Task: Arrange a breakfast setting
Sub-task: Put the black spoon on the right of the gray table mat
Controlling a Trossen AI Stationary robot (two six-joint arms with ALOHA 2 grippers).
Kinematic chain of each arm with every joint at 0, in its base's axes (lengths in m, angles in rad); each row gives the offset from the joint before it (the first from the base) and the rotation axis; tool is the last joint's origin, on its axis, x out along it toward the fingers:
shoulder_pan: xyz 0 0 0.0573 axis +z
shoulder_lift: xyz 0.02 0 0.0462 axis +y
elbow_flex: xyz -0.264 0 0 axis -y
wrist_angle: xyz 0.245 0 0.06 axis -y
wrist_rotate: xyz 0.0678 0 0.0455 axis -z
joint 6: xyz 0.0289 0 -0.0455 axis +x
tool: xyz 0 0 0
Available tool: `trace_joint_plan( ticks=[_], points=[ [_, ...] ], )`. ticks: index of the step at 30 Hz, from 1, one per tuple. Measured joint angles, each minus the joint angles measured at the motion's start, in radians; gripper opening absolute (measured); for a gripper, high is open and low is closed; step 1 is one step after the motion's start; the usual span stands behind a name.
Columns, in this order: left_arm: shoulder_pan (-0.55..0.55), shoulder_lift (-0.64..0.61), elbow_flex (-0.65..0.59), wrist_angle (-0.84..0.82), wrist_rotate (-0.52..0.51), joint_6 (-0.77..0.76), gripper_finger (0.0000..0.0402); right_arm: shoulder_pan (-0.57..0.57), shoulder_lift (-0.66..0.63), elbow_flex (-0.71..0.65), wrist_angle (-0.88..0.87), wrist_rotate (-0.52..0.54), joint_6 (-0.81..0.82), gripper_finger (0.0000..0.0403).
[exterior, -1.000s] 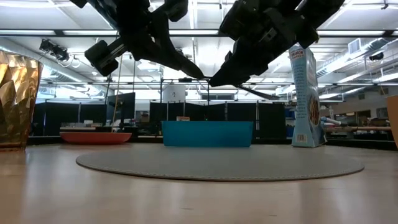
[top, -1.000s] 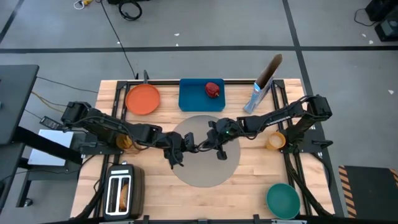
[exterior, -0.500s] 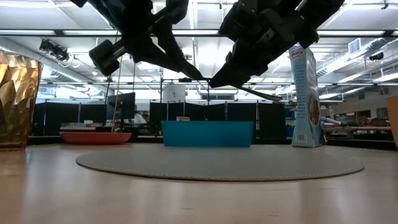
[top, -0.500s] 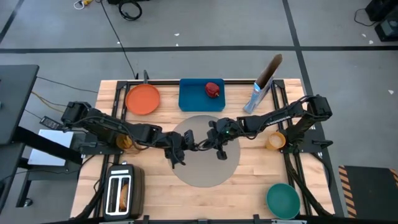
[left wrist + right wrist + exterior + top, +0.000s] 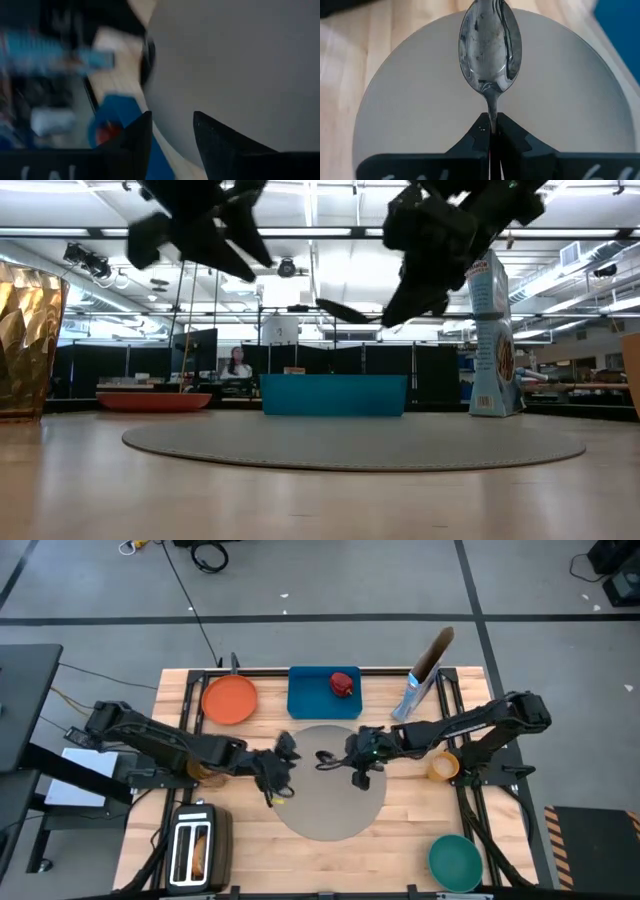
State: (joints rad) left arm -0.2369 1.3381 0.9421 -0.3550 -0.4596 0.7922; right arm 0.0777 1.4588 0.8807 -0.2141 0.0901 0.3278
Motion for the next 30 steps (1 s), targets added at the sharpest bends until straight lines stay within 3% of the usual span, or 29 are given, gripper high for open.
trace_joint_plan(
  ticks=[6,11,15,20,30],
  points=[
    [0.075,-0.081,0.000,-0.042,-0.003,-0.364,0.0145,0.049,-0.112,0.001,-0.184,0.175,0.291,0.0023],
    [0.136,-0.096,0.000,-0.065,-0.001,-0.521,0.0144,0.120,-0.111,0.000,-0.266,0.349,0.707,0.0023],
    [0.175,-0.095,0.000,-0.079,0.000,-0.578,0.0144,0.187,-0.036,0.001,-0.266,0.433,1.028,0.0023],
    [0.206,-0.095,0.000,-0.085,0.000,-0.599,0.0144,0.268,0.094,0.000,-0.271,0.507,1.308,0.0023],
    [0.218,-0.094,0.000,-0.089,0.000,-0.599,0.0144,0.342,0.195,0.001,-0.407,0.487,1.615,0.0023]
  ],
)
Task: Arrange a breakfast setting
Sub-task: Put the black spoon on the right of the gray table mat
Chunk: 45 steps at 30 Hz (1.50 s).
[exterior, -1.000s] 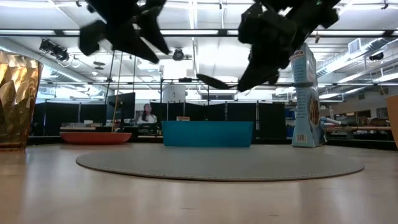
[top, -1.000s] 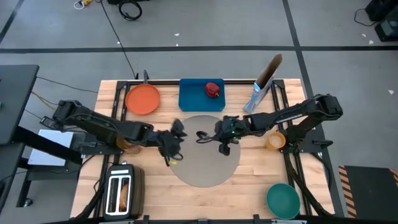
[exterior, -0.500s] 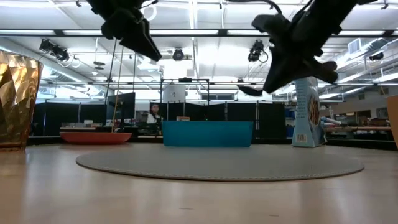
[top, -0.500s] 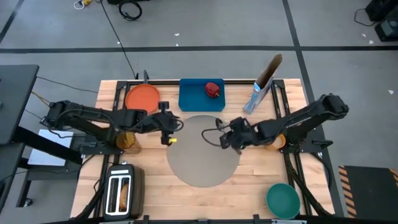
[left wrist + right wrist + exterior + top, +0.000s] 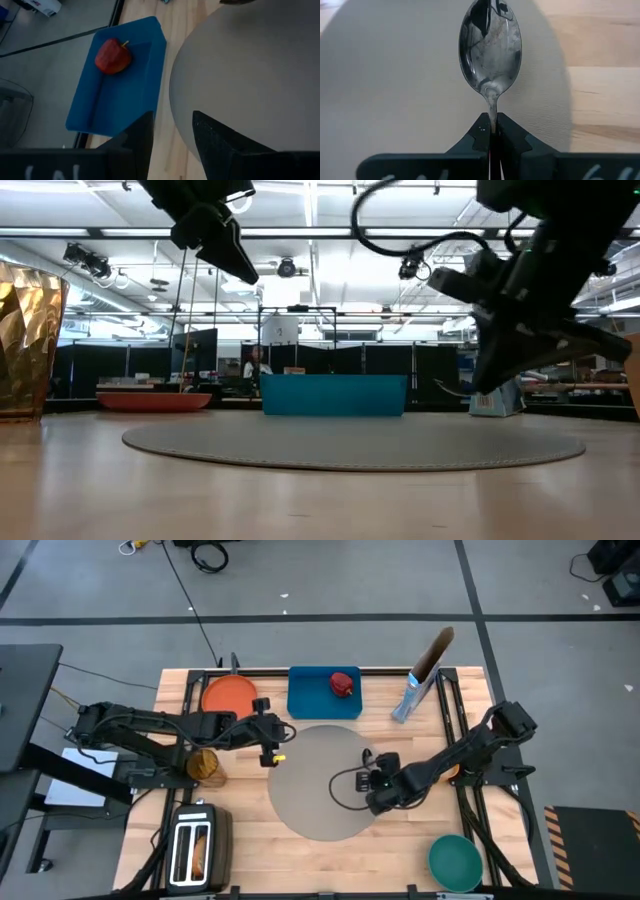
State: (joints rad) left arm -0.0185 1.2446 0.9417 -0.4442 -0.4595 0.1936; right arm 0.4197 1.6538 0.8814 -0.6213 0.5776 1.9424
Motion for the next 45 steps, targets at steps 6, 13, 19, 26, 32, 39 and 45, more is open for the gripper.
trace_joint_plan(
  ticks=[6,13,19,26,32,39,45],
  points=[
    [0.000,0.001,0.000,0.021,0.000,0.000,0.0144,0.010,0.039,0.000,0.004,-0.010,0.081,0.0023],
    [0.000,0.001,0.000,0.033,0.000,0.000,0.0144,0.006,0.080,0.001,0.019,0.006,0.128,0.0023],
    [0.000,0.001,0.000,0.035,0.000,0.000,0.0144,-0.008,0.108,0.000,0.030,-0.034,0.126,0.0056],
    [-0.001,0.001,0.000,0.040,0.000,0.000,0.0144,-0.010,0.123,0.002,0.038,-0.024,0.124,0.0073],
    [-0.001,0.001,0.000,0.040,0.000,0.000,0.0144,-0.010,0.122,0.001,0.042,-0.026,0.100,0.0073],
    [-0.001,0.001,0.000,0.040,0.000,-0.001,0.0144,-0.003,0.094,0.000,0.039,-0.070,0.073,0.0074],
    [-0.001,0.001,0.000,0.040,0.000,-0.008,0.0144,-0.003,0.087,0.000,0.044,-0.134,-0.047,0.0074]
  ],
)
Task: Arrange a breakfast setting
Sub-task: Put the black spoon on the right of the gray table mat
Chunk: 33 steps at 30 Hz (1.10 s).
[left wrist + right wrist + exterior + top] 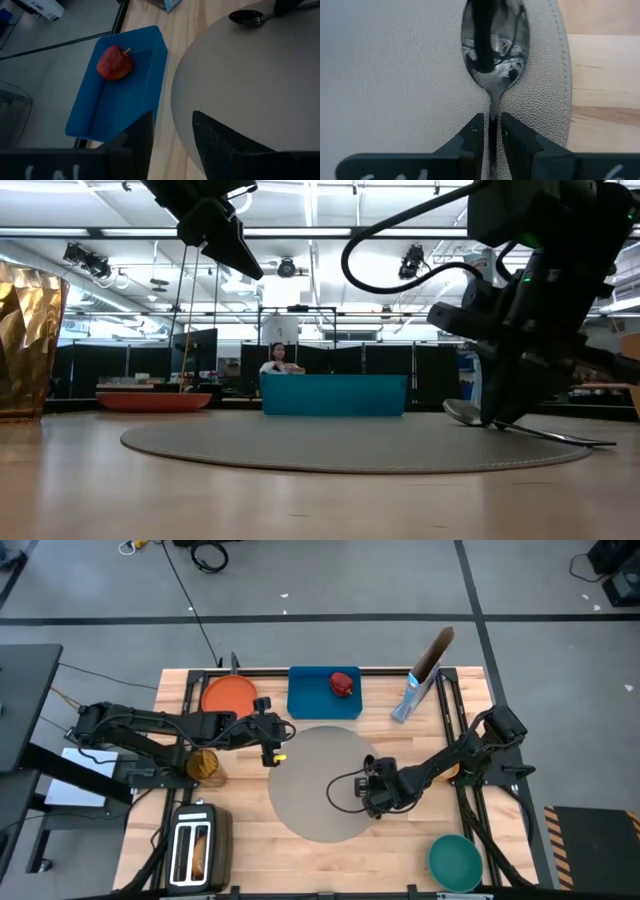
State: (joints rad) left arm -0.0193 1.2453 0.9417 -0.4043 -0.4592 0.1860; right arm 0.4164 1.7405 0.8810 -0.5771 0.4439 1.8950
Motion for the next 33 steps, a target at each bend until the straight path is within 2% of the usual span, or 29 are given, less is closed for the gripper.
trace_joint_plan(
  ticks=[4,13,20,25,33],
  points=[
    [0.000,0.000,0.000,0.002,0.000,0.000,0.0144,0.000,-0.001,0.000,-0.001,-0.011,-0.036,0.0069],
    [0.000,0.000,0.000,0.010,0.000,-0.006,0.0144,-0.027,-0.001,0.001,0.002,0.006,-0.031,0.0020],
    [0.000,0.000,0.000,0.010,0.000,-0.018,0.0144,-0.027,0.000,0.000,0.024,0.037,0.038,0.0035],
    [0.000,0.000,0.000,0.010,0.000,-0.019,0.0144,-0.028,0.000,0.000,0.056,0.085,0.066,0.0025],
    [-0.001,0.000,0.000,0.010,0.000,-0.019,0.0144,-0.062,0.000,0.000,0.068,0.069,0.041,0.0038]
  ],
)
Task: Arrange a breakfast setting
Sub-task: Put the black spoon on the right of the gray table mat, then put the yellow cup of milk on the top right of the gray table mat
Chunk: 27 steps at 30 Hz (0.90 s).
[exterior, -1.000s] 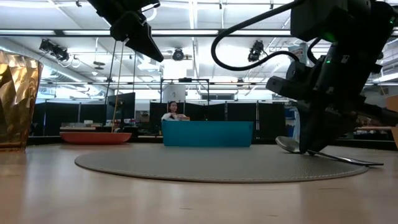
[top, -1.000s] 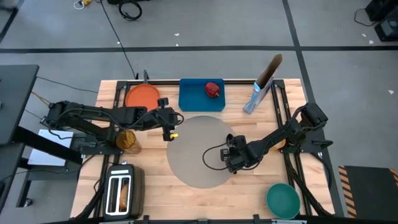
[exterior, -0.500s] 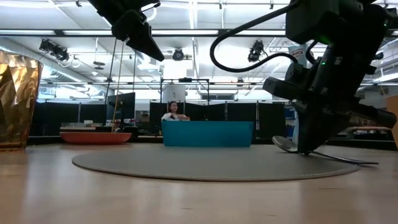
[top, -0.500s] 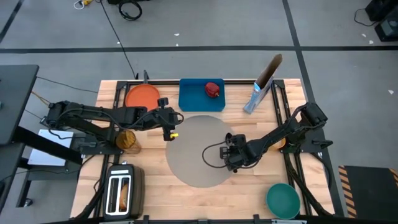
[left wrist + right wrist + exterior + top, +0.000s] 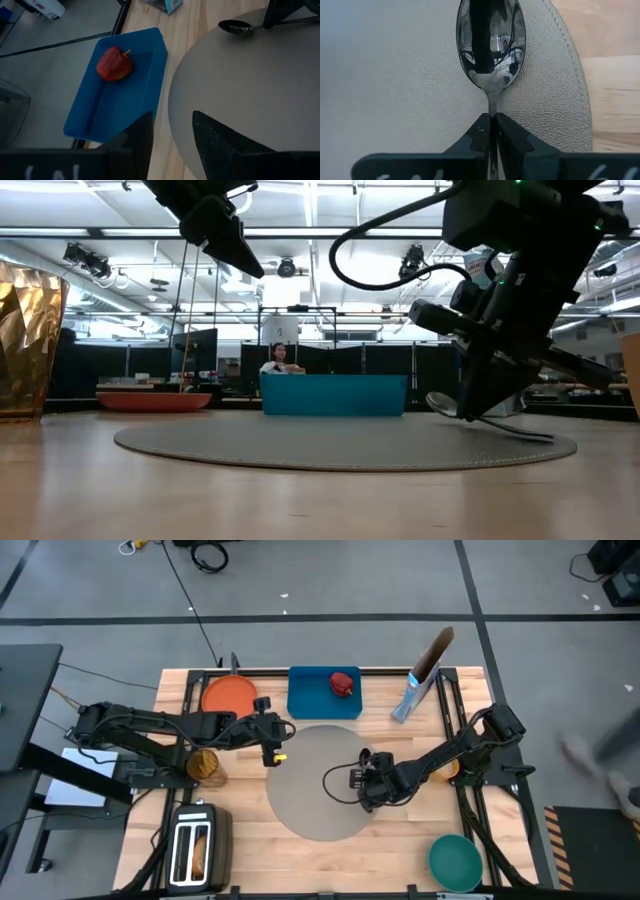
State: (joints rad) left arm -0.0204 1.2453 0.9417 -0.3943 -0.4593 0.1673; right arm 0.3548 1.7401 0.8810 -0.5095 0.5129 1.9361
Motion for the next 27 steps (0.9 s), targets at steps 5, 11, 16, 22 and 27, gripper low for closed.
trace_joint_plan(
  ticks=[5,11,16,22,27],
  points=[
    [0.000,0.000,0.000,0.000,0.000,0.000,0.0144,-0.012,0.000,0.000,0.000,-0.016,-0.021,0.0049],
    [0.000,0.000,0.000,0.001,0.000,-0.005,0.0144,-0.012,0.000,0.000,0.000,-0.013,-0.030,0.0071],
    [-0.005,0.000,0.000,0.002,0.000,-0.027,0.0144,-0.012,-0.042,0.000,-0.035,0.030,-0.096,0.0095],
    [-0.041,0.000,0.000,0.043,0.059,-0.030,0.0144,-0.012,-0.210,0.001,-0.134,0.077,-0.285,0.0109],
    [-0.070,0.000,0.000,0.121,0.182,-0.051,0.0144,-0.012,-0.355,0.025,-0.192,0.021,-0.475,0.0105]
  ],
)
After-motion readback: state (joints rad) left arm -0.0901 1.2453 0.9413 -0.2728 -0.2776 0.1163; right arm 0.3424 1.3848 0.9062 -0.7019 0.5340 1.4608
